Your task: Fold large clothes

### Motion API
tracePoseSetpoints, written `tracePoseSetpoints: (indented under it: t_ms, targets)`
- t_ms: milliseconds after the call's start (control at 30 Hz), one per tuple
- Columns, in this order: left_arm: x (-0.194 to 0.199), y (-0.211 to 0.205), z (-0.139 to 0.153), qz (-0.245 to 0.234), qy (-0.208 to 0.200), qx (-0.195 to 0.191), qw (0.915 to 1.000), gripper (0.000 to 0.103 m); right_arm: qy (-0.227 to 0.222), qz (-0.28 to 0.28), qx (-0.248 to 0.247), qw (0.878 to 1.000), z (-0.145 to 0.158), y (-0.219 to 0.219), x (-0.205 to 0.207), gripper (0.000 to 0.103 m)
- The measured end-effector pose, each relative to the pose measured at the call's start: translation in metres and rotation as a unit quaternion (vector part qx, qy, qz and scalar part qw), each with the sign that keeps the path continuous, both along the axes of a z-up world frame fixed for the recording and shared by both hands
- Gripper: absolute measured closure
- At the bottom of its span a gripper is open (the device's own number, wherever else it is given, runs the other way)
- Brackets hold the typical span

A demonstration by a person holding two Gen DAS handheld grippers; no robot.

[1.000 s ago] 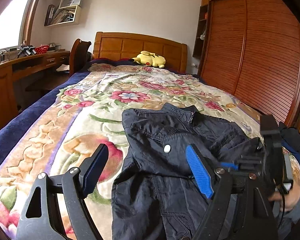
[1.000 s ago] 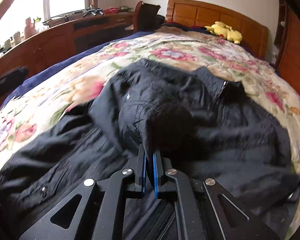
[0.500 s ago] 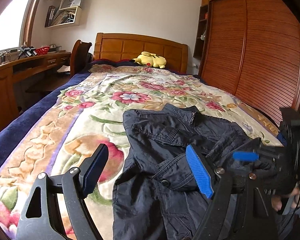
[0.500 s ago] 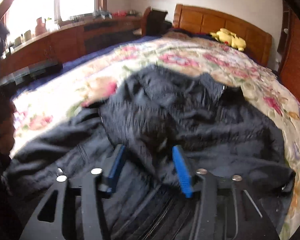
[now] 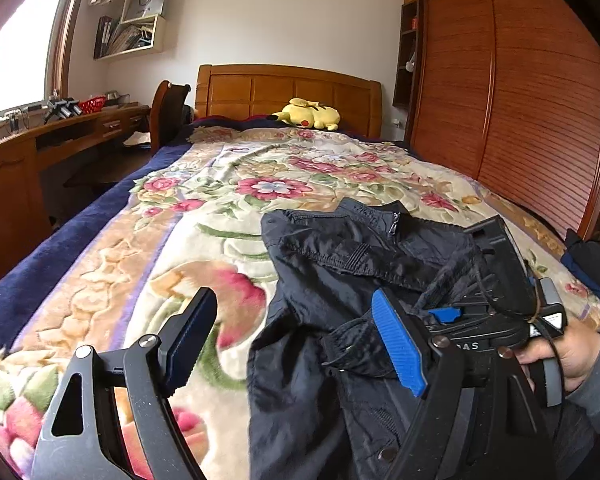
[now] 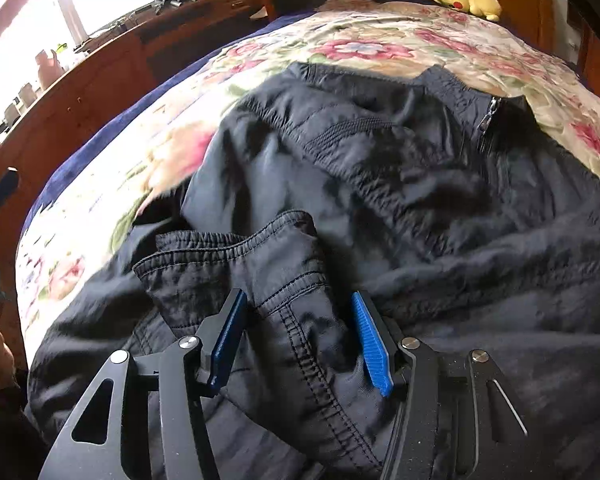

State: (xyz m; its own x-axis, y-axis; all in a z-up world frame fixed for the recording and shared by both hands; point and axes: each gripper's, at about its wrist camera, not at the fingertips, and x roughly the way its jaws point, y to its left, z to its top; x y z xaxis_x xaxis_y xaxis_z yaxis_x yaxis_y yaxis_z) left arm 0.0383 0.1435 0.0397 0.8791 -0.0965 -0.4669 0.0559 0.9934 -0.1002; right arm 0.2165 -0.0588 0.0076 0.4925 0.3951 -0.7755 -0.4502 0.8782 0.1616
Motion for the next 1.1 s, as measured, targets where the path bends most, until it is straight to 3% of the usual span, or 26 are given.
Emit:
tracePoseSetpoints:
  t_ms: [67,133,300,467,867,900,967,1100]
  targets:
    - [-0.004,0.000,-0.001,0.002,0.000,0.010,0.9999,0.022,-0.016,0.007,-0.003,1.000,0.002,0.002,-0.012,0.078]
    - [-0.009,0.001,-0.001,0.003,-0.002,0.024,0.9997,0.022,-0.039,0.015,0.002,0.999,0.011,-0.001,-0.026,0.088]
    - [-0.020,0.006,-0.004,0.008,0.000,0.033,0.9994,0.022,-0.095,0.008,0.013,0.995,0.031,-0.010,-0.068,0.088]
    - [-0.037,0.006,-0.008,0.010,-0.002,0.043,0.9990,0.022,-0.101,0.017,0.014,0.995,0.024,-0.009,-0.111,0.088]
    - [-0.084,-0.021,-0.012,0.006,-0.010,0.066,0.9978,0.022,-0.094,0.011,0.036,0.995,0.009,-0.043,-0.171,0.071]
    - [-0.086,-0.022,-0.013,0.005,-0.009,0.064,0.9979,0.022,-0.095,0.011,0.037,0.995,0.013,-0.047,-0.176,0.069]
    - [-0.089,-0.026,-0.016,0.008,-0.004,0.065,0.9978,0.022,-0.102,0.007,0.032,0.994,0.019,-0.055,-0.186,0.055]
    - [-0.090,-0.033,-0.020,0.008,0.010,0.067,0.9977,0.022,-0.124,-0.003,0.039,0.992,0.031,-0.081,-0.202,0.048]
